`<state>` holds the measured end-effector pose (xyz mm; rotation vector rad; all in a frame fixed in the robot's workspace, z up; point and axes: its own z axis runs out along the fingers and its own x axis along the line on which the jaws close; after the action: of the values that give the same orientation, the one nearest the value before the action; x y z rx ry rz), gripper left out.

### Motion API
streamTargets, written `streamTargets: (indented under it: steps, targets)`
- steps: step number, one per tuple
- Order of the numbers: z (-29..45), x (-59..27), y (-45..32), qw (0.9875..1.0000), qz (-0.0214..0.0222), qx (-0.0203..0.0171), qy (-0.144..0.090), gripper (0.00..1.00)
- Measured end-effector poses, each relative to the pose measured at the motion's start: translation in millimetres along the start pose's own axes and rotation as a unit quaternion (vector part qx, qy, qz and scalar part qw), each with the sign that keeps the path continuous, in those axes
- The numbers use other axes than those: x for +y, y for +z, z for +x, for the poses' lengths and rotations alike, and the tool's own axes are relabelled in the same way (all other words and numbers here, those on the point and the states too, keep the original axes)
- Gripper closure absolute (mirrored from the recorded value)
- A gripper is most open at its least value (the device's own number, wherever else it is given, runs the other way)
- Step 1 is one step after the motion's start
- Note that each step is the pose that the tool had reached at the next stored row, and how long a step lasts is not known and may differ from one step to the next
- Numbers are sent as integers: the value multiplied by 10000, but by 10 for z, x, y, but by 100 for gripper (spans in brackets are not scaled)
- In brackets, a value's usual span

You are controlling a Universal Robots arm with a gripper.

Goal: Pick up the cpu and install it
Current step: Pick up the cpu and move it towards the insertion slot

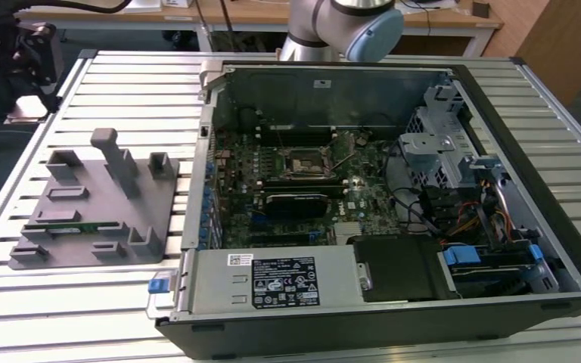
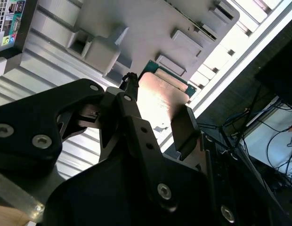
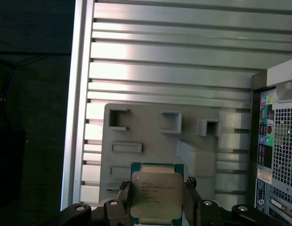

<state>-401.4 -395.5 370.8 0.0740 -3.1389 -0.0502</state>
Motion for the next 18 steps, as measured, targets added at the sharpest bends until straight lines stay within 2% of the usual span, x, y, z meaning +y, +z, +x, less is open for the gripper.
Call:
streamTargets:
  steps: [18]
  targets:
    - [-388,-18,-1,10000,0,0,0,47]
